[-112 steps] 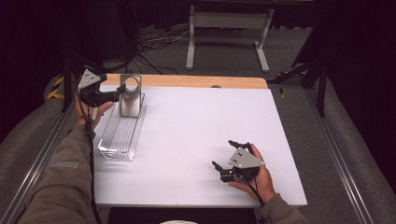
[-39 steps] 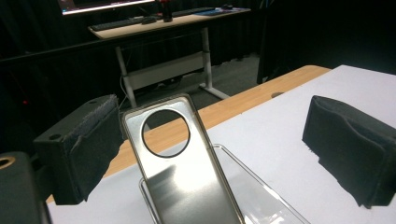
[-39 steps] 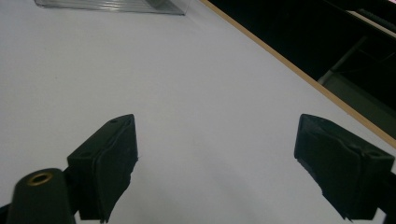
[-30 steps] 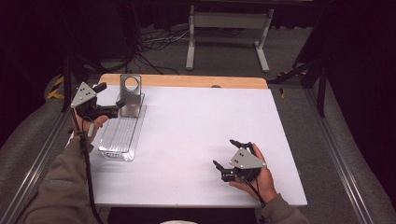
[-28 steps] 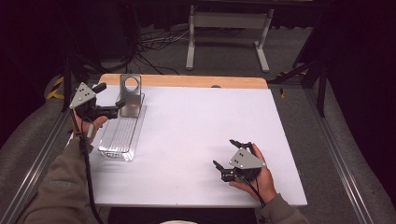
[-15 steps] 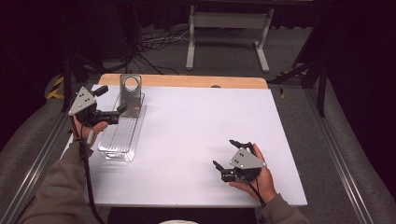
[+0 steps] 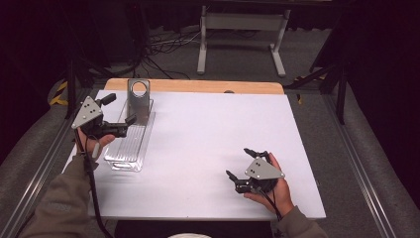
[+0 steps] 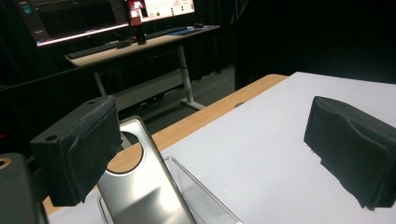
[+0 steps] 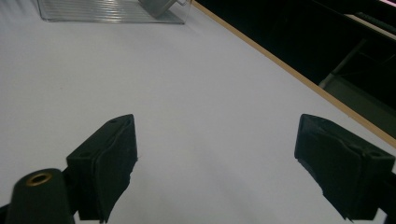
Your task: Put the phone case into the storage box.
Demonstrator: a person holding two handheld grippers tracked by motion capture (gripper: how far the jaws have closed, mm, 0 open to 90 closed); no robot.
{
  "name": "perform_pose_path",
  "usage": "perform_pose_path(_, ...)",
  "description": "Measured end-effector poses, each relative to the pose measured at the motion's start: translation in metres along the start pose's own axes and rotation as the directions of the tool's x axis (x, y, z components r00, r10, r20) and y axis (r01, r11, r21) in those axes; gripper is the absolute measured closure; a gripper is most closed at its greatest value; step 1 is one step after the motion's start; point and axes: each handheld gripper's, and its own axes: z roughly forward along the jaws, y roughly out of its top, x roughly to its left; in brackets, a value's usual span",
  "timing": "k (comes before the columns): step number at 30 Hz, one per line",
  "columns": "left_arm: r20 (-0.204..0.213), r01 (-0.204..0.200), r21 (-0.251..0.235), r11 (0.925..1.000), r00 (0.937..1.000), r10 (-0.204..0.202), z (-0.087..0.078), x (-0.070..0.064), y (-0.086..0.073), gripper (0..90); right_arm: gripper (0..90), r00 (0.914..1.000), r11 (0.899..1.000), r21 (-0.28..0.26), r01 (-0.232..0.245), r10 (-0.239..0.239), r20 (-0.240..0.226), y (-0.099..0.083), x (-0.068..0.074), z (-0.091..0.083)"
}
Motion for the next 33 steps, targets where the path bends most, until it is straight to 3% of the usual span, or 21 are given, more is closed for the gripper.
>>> perform_pose_path(18,0.028,-0.033,0.009,0.9994,0.9991,0.033,-0.002,-0.015,-0.002,4.8,13.8,0.9999,1.0,-0.02,-0.012,0.012,0.01,0.0,-0.001,-0.001)
perform_pose_path(33,0.055,-0.043,-0.012,0.999,0.9976,0.044,-0.008,-0.029,0.001,5.1,13.8,0.9995,0.999,-0.036,-0.026,0.027,0.015,0.001,-0.003,-0.002)
